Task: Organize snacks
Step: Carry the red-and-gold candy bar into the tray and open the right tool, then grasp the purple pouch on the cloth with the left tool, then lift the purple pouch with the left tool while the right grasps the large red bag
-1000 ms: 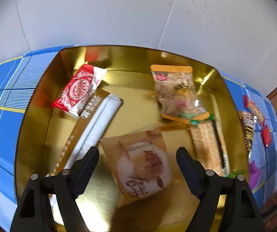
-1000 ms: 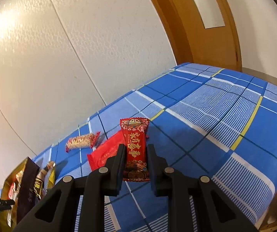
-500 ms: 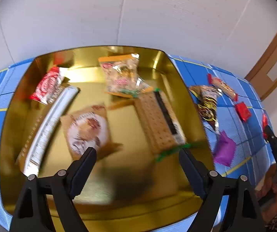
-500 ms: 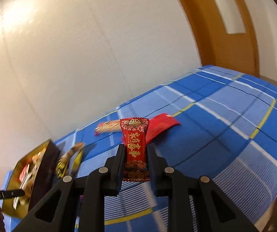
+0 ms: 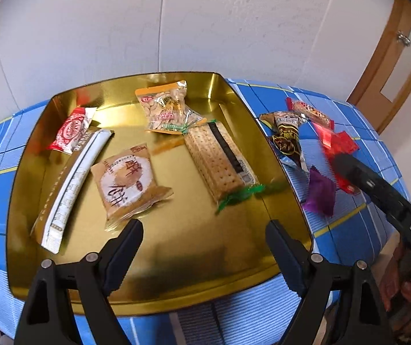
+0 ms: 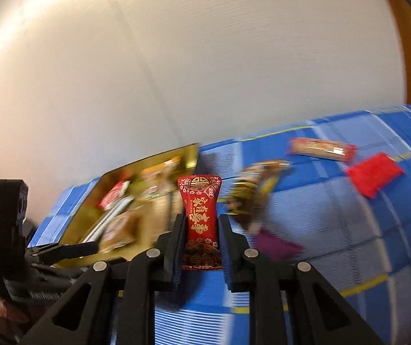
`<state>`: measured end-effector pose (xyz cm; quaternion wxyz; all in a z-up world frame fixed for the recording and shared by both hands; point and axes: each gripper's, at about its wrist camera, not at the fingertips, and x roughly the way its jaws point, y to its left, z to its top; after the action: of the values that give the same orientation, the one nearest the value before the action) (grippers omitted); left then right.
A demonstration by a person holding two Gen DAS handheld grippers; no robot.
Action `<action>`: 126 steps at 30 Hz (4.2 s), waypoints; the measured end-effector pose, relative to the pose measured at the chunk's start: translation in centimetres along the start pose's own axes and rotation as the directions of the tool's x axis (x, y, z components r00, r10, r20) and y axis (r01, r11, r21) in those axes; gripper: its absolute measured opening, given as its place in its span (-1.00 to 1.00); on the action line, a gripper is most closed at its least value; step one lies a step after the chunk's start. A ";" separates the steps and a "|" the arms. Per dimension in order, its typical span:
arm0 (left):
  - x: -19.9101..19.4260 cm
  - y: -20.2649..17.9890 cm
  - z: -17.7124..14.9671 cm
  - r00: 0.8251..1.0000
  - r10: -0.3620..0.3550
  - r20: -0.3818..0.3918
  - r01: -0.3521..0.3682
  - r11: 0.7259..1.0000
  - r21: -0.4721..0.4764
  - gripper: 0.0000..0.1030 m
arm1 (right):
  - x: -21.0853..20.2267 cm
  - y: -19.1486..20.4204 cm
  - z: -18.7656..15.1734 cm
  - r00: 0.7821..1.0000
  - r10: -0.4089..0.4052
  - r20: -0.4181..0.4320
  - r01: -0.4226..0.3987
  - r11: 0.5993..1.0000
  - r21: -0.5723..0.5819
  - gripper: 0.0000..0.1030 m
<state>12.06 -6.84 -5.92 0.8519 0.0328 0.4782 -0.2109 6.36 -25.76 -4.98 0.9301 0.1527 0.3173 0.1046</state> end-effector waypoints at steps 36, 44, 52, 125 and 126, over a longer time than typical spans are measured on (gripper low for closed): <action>-2.7 3.5 -2.3 0.998 0.023 0.059 -0.020 0.998 -0.055 0.70 | 3.5 1.6 -0.1 0.995 -0.020 -0.093 0.022 0.999 0.025 -0.42; -2.8 0.7 -2.2 0.997 -0.037 0.065 0.037 0.999 0.004 0.70 | 0.2 -5.5 -1.7 0.986 -0.152 -0.075 0.160 0.981 0.111 -0.42; -2.6 -3.3 -1.9 0.995 -0.085 0.054 0.080 0.993 0.082 0.70 | -1.9 -11.4 -3.5 0.972 -0.223 -0.068 0.232 0.949 0.214 -0.42; 7.7 -17.1 -1.4 0.987 -0.137 0.088 0.103 0.945 0.311 -0.10 | 1.9 -24.7 4.5 0.913 -0.367 -0.178 0.408 0.804 0.434 -0.20; 7.7 -17.1 -1.5 0.986 -0.138 0.093 0.102 0.944 0.314 -0.10 | 2.4 -24.8 4.8 0.912 -0.367 -0.183 0.410 0.799 0.440 -0.19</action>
<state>7.68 -24.48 -10.58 0.8478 0.1239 0.3913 -0.3358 13.60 -49.23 -11.43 0.8518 0.2997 0.3982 -0.1614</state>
